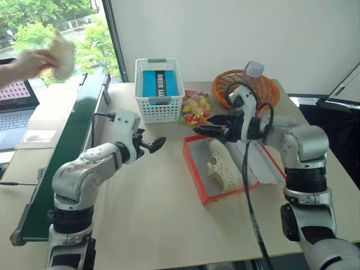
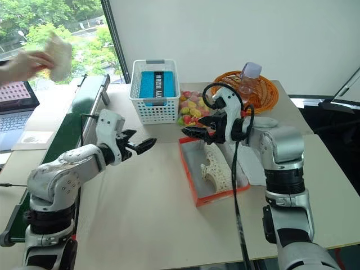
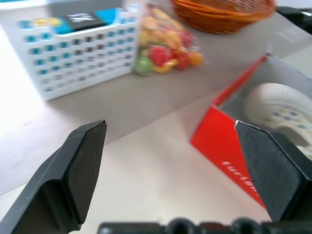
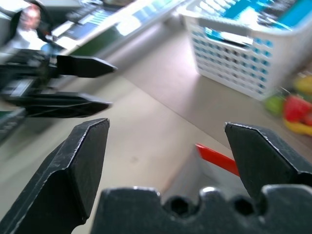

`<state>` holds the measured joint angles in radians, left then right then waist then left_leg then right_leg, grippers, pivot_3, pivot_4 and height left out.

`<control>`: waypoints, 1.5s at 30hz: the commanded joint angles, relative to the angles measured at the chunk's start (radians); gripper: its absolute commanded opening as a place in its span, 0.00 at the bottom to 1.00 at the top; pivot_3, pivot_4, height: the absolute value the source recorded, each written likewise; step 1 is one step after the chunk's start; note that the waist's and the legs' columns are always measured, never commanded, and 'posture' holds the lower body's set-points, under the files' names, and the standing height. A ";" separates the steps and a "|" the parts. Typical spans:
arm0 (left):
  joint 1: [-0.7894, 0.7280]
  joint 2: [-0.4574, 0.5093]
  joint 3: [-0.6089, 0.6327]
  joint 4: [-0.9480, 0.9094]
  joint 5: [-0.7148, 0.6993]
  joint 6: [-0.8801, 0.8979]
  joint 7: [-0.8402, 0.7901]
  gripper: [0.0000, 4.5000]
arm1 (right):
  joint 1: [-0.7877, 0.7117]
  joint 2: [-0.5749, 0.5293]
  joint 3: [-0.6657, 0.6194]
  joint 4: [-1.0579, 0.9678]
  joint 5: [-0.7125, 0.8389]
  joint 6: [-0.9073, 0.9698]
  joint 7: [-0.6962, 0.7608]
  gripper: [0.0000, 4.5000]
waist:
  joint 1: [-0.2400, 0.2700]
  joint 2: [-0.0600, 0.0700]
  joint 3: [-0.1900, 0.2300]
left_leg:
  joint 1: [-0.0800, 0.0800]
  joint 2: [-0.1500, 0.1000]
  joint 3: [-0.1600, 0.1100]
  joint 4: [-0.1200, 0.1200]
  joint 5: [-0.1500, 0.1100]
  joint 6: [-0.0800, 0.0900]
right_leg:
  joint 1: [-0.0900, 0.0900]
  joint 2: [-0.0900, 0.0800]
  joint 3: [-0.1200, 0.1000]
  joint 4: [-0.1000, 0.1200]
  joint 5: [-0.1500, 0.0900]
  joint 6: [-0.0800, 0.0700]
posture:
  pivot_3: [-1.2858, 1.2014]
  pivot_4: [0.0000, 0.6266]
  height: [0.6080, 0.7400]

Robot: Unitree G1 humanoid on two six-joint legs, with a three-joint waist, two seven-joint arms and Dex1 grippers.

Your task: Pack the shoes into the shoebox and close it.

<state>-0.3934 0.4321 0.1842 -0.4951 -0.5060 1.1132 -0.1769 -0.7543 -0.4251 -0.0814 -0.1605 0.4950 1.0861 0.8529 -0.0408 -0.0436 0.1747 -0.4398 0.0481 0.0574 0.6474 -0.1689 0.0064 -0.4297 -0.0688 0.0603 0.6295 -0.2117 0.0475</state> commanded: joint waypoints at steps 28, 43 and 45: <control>-0.067 0.297 0.271 0.610 0.258 -0.503 -0.060 1.00 | 0.071 0.065 0.144 -0.039 0.093 -0.208 -0.016 0.99 | 0.011 -0.001 0.000 | -0.002 0.001 0.002 -0.001 -0.001 -0.003 | -0.005 -0.001 -0.002 0.000 0.001 -0.003 | 0.52 0.24 1.00; -0.189 0.341 0.142 0.975 0.314 -0.685 -0.237 1.00 | 0.075 0.046 0.143 -0.087 0.115 -0.169 -0.046 0.99 | 0.020 -0.001 0.000 | -0.005 0.002 0.004 -0.002 0.000 -0.001 | -0.008 -0.001 -0.002 0.001 0.001 -0.004 | 0.52 0.24 1.00; -0.176 0.333 0.135 0.994 0.306 -0.676 -0.264 0.94 | 0.074 0.038 0.143 -0.090 0.112 -0.167 -0.049 1.00 | 0.021 -0.001 0.000 | -0.005 0.002 0.004 -0.002 0.000 -0.001 | -0.009 -0.001 -0.002 0.001 0.001 -0.004 | 0.52 0.24 1.00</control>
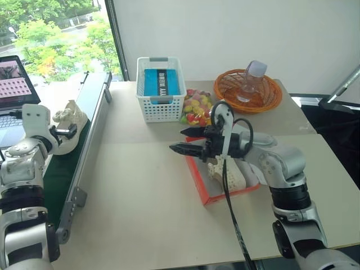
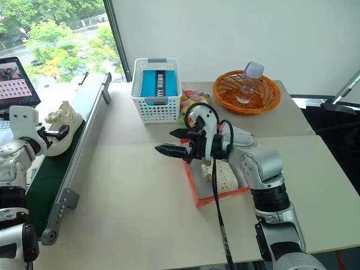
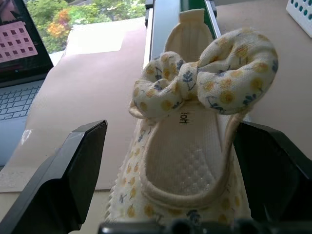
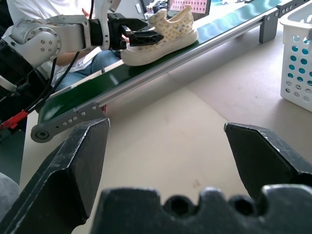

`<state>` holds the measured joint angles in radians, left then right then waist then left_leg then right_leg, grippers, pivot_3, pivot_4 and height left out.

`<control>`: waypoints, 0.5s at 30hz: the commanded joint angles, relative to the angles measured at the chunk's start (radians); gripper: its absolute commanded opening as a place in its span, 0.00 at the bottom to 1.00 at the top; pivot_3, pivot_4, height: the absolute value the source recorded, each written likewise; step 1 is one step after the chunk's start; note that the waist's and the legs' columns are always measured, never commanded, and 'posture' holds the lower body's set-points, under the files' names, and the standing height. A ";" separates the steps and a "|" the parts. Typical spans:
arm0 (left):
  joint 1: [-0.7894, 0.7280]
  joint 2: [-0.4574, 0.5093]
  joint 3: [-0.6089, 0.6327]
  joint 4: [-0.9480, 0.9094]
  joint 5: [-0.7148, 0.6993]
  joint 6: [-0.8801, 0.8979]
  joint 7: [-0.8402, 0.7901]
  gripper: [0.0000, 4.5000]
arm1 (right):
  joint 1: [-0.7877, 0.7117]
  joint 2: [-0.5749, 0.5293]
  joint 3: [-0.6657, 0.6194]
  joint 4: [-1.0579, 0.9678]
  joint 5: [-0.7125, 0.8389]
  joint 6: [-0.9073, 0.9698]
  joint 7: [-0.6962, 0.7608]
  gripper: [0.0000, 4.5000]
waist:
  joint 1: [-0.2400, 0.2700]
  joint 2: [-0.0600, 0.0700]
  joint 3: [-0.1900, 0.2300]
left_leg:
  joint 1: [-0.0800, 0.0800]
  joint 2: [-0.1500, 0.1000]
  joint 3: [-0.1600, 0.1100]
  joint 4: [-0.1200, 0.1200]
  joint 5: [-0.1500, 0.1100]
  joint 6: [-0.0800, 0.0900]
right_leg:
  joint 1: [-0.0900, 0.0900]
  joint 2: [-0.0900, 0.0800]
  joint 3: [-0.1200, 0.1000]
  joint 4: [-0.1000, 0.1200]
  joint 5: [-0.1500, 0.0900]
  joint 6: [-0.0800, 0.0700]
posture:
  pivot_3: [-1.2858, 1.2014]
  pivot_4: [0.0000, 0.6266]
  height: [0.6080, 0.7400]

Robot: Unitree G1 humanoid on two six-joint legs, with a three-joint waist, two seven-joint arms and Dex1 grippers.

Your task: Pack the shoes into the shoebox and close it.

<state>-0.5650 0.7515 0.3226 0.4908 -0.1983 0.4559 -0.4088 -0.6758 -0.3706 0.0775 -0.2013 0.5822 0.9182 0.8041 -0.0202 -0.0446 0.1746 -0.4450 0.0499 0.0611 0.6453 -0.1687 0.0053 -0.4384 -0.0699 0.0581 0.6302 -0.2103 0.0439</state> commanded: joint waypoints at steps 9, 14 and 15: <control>0.046 -0.029 0.008 -0.065 -0.030 0.018 -0.062 0.28 | -0.003 -0.039 -0.017 -0.059 0.038 0.001 -0.012 1.00 | 0.011 0.001 0.000 | 0.001 0.000 0.000 0.000 0.000 -0.002 | 0.002 -0.002 -0.002 0.002 0.000 0.000 | 0.52 0.24 1.00; 0.009 -0.045 0.037 -0.131 -0.034 0.023 0.002 0.02 | -0.001 -0.043 -0.011 -0.063 0.042 -0.001 -0.015 1.00 | 0.014 0.001 0.000 | 0.001 0.000 0.000 0.000 0.001 -0.002 | 0.002 -0.002 -0.004 0.002 0.001 -0.001 | 0.52 0.24 1.00; -0.004 -0.049 0.042 -0.151 -0.038 0.029 0.015 0.02 | -0.002 -0.043 -0.010 -0.063 0.043 -0.002 -0.016 1.00 | 0.015 0.001 0.000 | 0.001 0.000 -0.001 0.000 0.001 -0.002 | 0.002 -0.002 -0.004 0.002 0.001 -0.001 | 0.52 0.24 1.00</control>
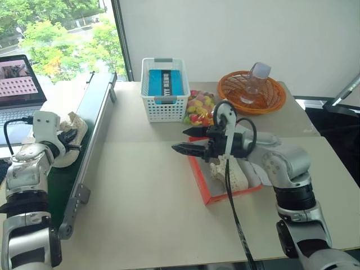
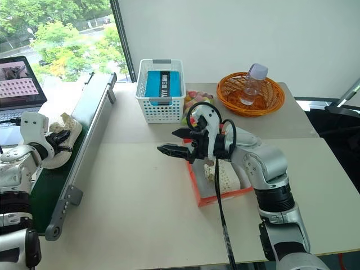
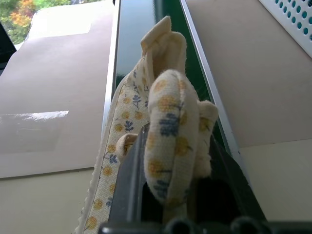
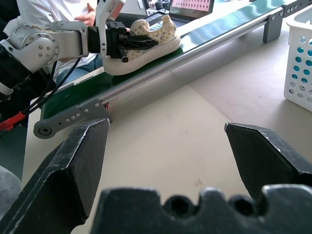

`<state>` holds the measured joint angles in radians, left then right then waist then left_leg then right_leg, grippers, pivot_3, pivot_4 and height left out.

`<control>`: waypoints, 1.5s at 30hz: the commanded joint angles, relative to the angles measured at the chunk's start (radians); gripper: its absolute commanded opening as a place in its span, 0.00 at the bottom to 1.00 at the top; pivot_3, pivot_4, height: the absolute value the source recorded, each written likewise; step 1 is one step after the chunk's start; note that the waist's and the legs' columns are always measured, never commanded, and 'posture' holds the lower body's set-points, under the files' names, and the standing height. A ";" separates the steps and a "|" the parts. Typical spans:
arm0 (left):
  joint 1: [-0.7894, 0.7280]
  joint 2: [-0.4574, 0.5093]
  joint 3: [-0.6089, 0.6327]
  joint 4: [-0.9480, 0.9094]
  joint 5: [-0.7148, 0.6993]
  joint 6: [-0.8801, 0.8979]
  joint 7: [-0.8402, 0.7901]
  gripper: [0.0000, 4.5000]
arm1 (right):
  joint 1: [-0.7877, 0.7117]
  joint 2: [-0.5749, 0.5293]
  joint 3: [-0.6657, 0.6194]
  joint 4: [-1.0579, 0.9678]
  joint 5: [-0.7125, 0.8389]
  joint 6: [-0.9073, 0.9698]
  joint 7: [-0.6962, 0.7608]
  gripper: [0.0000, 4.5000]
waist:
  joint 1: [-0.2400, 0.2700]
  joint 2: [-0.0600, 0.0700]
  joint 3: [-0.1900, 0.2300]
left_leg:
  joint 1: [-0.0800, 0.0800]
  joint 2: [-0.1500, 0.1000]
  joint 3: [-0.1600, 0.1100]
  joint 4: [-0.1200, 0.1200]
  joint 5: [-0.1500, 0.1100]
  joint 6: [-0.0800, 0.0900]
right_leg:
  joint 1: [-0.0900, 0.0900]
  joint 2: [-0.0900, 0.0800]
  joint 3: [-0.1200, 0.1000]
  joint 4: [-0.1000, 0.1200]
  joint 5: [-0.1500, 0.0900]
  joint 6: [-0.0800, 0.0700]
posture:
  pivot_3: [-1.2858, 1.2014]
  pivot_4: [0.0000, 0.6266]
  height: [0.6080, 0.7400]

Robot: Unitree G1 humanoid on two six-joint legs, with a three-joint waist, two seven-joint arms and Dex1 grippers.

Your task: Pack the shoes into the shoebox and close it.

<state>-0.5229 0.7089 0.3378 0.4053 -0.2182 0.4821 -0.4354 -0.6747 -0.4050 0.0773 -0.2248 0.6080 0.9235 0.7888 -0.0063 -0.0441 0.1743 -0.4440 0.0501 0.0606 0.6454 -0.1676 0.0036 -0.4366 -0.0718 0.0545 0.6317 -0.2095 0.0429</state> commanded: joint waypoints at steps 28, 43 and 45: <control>-0.459 -0.448 -0.268 -0.456 -0.222 0.198 0.022 0.02 | -0.287 0.251 -0.533 0.195 0.679 0.201 -0.826 1.00 | -0.012 -0.003 0.002 | -0.011 -0.001 -0.007 0.002 0.002 0.002 | -0.003 0.001 -0.004 -0.002 0.002 0.002 | 0.52 0.24 1.00; -0.503 -0.551 -0.339 -0.519 -0.267 0.266 -0.012 0.02 | -0.290 0.229 -0.515 0.257 0.658 0.114 -0.881 1.00 | -0.015 -0.002 0.002 | -0.011 -0.001 -0.009 0.002 0.002 0.002 | -0.003 0.002 -0.004 -0.002 0.001 0.003 | 0.52 0.24 1.00; -0.507 -0.549 -0.332 -0.530 -0.273 0.283 -0.010 0.02 | -0.286 0.227 -0.513 0.264 0.652 0.104 -0.878 1.00 | -0.015 -0.002 0.002 | -0.011 -0.001 -0.009 0.002 0.002 0.002 | -0.003 0.002 -0.004 -0.002 0.001 0.003 | 0.52 0.24 1.00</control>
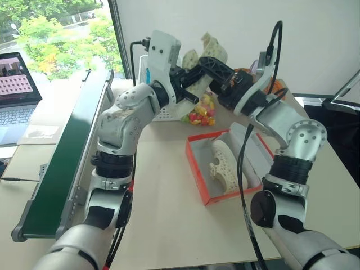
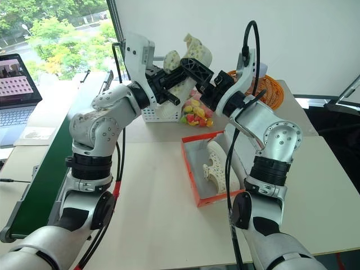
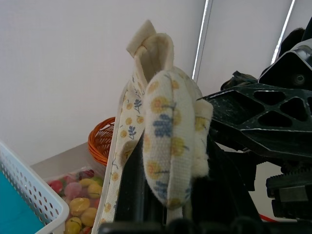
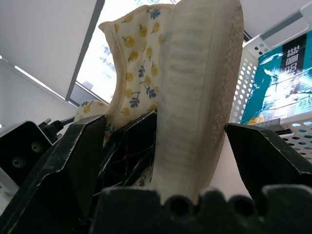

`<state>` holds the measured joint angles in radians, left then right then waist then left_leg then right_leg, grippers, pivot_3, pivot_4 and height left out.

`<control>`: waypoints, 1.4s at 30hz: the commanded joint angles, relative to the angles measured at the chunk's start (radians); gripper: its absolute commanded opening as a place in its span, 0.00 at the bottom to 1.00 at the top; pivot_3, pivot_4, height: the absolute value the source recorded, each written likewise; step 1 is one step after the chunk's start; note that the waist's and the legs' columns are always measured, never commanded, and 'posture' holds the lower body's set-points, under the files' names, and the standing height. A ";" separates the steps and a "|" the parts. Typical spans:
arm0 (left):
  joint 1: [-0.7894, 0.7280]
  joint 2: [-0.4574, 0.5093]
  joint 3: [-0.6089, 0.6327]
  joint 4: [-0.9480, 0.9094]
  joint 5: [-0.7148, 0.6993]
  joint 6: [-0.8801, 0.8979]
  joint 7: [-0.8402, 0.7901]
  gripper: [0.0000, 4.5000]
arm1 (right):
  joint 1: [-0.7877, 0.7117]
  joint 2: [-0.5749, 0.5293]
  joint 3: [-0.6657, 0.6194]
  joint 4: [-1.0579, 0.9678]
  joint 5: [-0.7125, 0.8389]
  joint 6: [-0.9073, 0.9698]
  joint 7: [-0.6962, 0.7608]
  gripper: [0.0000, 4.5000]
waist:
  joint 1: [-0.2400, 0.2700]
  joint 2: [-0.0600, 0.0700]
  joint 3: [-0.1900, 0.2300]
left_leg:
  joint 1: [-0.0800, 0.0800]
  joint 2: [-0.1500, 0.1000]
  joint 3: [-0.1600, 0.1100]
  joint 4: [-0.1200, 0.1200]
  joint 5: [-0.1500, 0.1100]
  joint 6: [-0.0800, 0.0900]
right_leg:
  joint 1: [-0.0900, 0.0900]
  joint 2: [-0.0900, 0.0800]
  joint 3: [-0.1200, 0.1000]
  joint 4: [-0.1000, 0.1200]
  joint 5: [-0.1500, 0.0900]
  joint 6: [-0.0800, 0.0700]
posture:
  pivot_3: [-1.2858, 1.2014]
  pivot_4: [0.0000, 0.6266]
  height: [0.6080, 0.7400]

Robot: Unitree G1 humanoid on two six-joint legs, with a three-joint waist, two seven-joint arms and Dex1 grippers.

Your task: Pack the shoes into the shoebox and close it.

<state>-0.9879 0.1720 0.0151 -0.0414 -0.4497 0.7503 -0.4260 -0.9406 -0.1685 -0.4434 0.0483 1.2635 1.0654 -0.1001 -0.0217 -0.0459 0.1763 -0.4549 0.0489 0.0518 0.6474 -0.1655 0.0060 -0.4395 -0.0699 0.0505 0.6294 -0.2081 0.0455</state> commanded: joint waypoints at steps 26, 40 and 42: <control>0.015 0.087 0.032 -0.201 -0.155 0.213 -0.065 0.79 | -0.050 -0.183 0.095 0.057 -0.178 -0.095 0.184 0.19 | 0.002 0.001 0.000 | 0.000 0.000 0.000 0.000 0.000 0.000 | 0.000 0.000 0.000 0.000 0.000 0.000 | 0.52 0.24 1.00; 0.064 0.215 0.044 -0.182 -0.126 0.180 -0.083 0.80 | -0.120 -0.567 0.496 0.192 -0.394 0.096 0.922 0.19 | 0.001 0.004 0.003 | 0.000 0.000 0.000 0.000 0.000 0.000 | 0.000 0.000 0.000 -0.001 0.000 0.000 | 0.52 0.24 1.00; 0.084 0.213 0.041 -0.205 -0.126 0.185 -0.074 0.80 | -0.129 -0.556 0.555 0.237 -0.442 0.074 1.002 0.19 | 0.000 0.004 0.003 | 0.000 0.000 0.000 0.001 0.000 0.000 | 0.000 0.000 0.000 -0.001 0.000 0.000 | 0.52 0.24 1.00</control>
<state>-0.9099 0.3837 0.0572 -0.1953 -0.5765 0.9589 -0.5096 -1.0299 -0.7183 0.0895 0.2692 0.8521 1.1719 0.8155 -0.0214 -0.0417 0.1788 -0.4550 0.0487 0.0518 0.6480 -0.1655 0.0062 -0.4394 -0.0694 0.0509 0.6283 -0.2085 0.0454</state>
